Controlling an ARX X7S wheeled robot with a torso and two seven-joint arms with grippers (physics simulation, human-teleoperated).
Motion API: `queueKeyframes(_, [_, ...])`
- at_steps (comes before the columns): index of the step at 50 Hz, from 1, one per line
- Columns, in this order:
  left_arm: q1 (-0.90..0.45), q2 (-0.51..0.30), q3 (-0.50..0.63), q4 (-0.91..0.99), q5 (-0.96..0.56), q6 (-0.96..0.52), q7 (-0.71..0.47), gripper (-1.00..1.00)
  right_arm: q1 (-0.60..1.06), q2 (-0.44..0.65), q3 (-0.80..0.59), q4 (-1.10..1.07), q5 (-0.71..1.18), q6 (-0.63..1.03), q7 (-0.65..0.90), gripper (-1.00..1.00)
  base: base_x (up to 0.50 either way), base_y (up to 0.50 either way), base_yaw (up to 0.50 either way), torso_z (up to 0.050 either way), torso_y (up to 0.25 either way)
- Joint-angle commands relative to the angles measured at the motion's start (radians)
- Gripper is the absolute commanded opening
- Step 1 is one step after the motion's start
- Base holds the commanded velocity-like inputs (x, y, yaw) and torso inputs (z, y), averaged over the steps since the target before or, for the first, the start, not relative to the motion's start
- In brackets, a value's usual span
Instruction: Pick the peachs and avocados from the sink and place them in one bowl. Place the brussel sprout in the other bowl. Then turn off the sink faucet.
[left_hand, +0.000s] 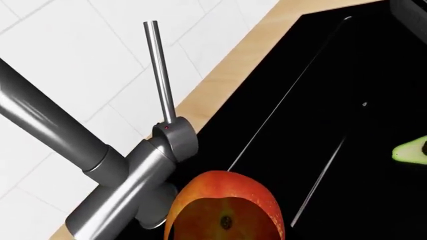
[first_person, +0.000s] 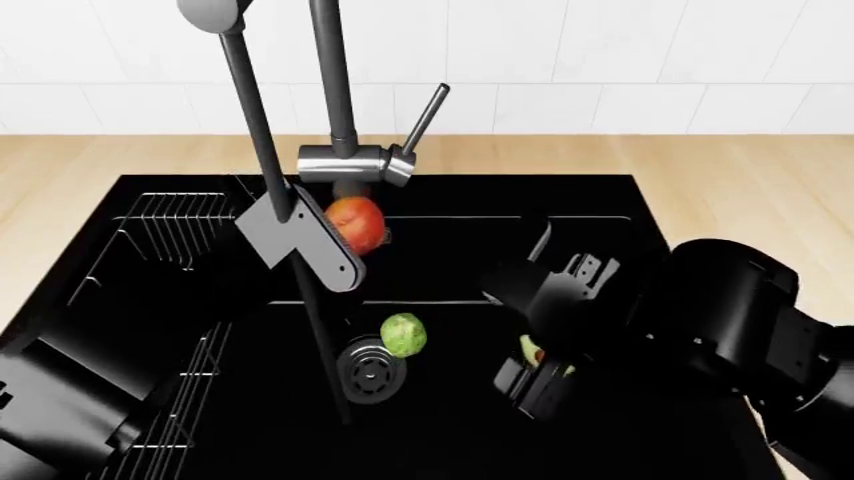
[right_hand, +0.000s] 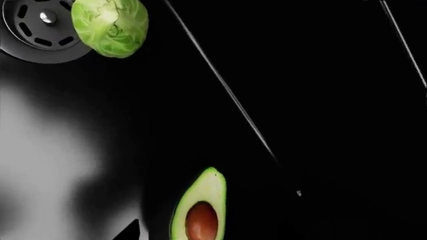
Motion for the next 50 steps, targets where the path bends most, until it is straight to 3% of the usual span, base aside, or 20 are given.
queueKeyframes(1, [0.0, -0.001, -0.008, -0.001, -0.012, 0.004, -0.012, -1.0, 0.003, -0.027, -0.078, 0.05, -0.046, -0.036, -0.037, 1.0, 0.0, 0.0, 0.0, 0.0, 0.0])
queueKeyframes(50, [-0.016, 0.006, 0.012, 0.014, -0.021, -0.023, -0.01, -1.0, -0.085, -0.026, -0.161, 0.243, -0.133, -0.209, -0.129, 1.0, 0.0, 0.0, 0.0, 0.0, 0.0])
